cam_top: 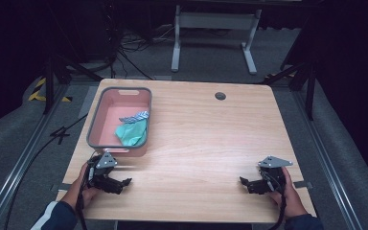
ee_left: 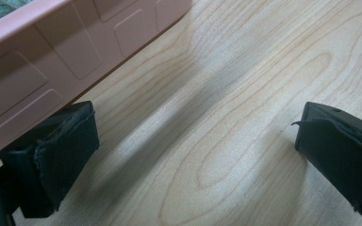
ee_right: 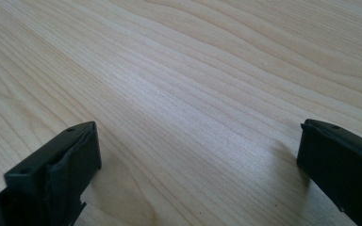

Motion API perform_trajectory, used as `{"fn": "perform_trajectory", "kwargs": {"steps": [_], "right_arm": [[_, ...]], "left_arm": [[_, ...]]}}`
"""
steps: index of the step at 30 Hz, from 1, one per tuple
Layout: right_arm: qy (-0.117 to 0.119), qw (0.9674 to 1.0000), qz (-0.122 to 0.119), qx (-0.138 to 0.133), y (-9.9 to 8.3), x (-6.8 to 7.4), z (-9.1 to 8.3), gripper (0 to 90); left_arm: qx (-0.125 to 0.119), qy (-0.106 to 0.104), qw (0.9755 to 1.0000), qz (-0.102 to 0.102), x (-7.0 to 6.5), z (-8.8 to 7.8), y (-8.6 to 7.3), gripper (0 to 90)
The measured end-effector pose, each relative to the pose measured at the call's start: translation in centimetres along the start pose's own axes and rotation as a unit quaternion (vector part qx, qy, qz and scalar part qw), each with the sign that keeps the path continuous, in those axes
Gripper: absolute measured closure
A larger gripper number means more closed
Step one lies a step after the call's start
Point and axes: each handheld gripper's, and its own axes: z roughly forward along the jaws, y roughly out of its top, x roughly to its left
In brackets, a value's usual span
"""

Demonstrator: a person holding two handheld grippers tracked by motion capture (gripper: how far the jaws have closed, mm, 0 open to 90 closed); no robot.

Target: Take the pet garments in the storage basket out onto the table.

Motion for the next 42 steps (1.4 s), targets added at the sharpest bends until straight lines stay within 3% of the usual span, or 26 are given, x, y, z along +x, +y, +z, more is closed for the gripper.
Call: {"fn": "perform_trajectory", "kwargs": {"steps": [12,15,18,19,20,22,25,28,34,39,42], "right_arm": [[0.002,1.0,0.0,0.001,0.0,0.0,0.0,0.2],[0.001,1.0,0.0,0.001,0.0,0.0,0.0,0.2],[0.001,1.0,0.0,0.001,0.0,0.0,0.0,0.2],[0.001,1.0,0.0,0.001,0.0,0.0,0.0,0.3],[0.001,1.0,0.0,0.001,0.0,0.0,0.0,0.3],[0.001,1.0,0.0,0.001,0.0,0.0,0.0,0.2],[0.001,1.0,0.0,0.001,0.0,0.0,0.0,0.3],[0.001,1.0,0.0,0.001,0.0,0.0,0.0,0.3],[0.001,1.0,0.0,0.001,0.0,0.0,0.0,0.2],[0.001,1.0,0.0,0.001,0.0,0.0,0.0,0.2],[0.001,1.0,0.0,0.001,0.0,0.0,0.0,0.2]], "left_arm": [[0.001,-0.002,1.0,0.001,-0.2,-0.4,-0.4,0.8],[0.019,-0.016,0.9995,0.018,-0.2,-0.8,-0.4,1.1],[0.03,-0.018,0.9991,0.021,-0.2,-1.4,-0.3,7.7],[0.032,-0.021,0.9989,0.026,-0.2,-1.8,-0.2,16.1],[0.025,-0.03,0.9991,0.019,-0.2,-2.0,-0.2,22.8],[0.029,-0.021,0.9992,0.015,-0.1,-2.8,-0.2,17.7],[0.032,-0.014,0.9991,0.023,-0.3,-3.6,0.1,23.2],[0.034,-0.008,0.9987,0.037,-0.5,-4.1,0.6,23.0],[0.014,0.003,0.9985,0.053,-0.6,-5.9,1.9,25.4],[-0.011,0.006,0.9988,0.047,-0.3,-7.3,2.8,23.9],[-0.022,0.014,0.9981,0.055,-0.1,-8.4,4.5,23.6]]}}
